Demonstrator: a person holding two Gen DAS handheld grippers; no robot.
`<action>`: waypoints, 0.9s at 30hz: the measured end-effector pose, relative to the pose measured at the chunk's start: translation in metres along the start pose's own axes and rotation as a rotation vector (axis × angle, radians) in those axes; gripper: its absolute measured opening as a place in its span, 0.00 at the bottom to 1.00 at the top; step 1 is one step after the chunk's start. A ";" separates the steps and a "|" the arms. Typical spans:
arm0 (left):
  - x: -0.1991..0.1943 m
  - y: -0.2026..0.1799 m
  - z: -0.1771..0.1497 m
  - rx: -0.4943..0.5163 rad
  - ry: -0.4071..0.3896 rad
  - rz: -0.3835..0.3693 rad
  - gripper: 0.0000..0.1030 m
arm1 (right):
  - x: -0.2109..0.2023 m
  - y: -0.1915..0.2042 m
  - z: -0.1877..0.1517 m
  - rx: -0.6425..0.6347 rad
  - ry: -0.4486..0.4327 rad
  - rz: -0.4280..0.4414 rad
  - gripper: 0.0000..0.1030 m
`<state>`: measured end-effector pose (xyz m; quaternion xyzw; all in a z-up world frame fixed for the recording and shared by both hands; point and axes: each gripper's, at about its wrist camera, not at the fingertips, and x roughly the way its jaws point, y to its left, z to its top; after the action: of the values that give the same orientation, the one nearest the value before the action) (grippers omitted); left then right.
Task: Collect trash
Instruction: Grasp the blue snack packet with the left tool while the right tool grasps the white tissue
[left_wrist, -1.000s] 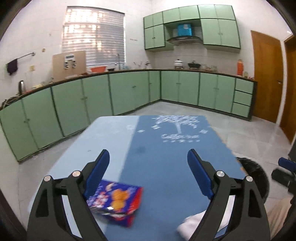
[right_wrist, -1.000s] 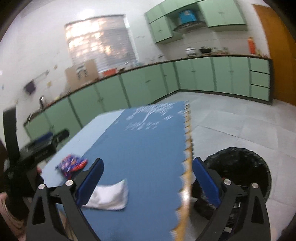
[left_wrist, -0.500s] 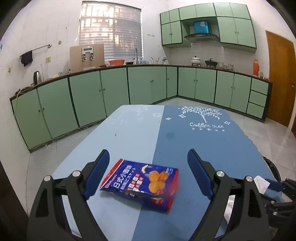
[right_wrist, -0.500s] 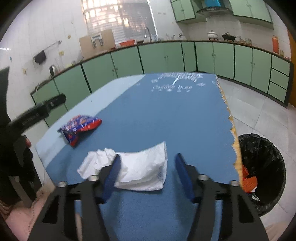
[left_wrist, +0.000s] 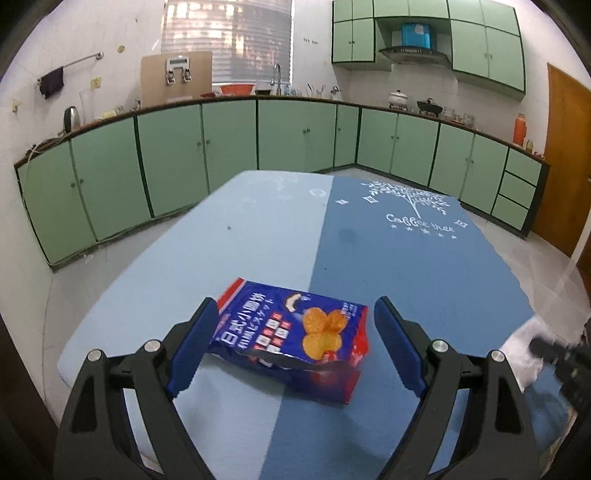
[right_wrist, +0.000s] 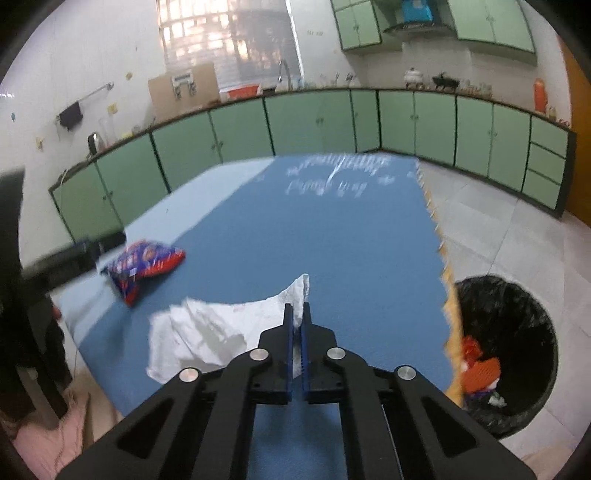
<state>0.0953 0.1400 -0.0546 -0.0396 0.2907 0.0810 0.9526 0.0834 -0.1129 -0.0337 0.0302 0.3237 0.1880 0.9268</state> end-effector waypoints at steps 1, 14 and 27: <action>0.003 -0.001 0.001 -0.009 0.009 -0.007 0.81 | -0.002 -0.003 0.005 0.008 -0.012 -0.006 0.03; 0.048 -0.021 -0.007 -0.075 0.153 0.055 0.81 | 0.001 -0.014 0.011 0.027 -0.024 -0.011 0.03; 0.057 -0.028 -0.014 -0.060 0.172 0.021 0.23 | 0.007 -0.017 0.006 0.027 -0.011 -0.002 0.03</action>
<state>0.1394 0.1181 -0.0971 -0.0721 0.3694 0.0958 0.9215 0.0980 -0.1255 -0.0363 0.0432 0.3213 0.1824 0.9282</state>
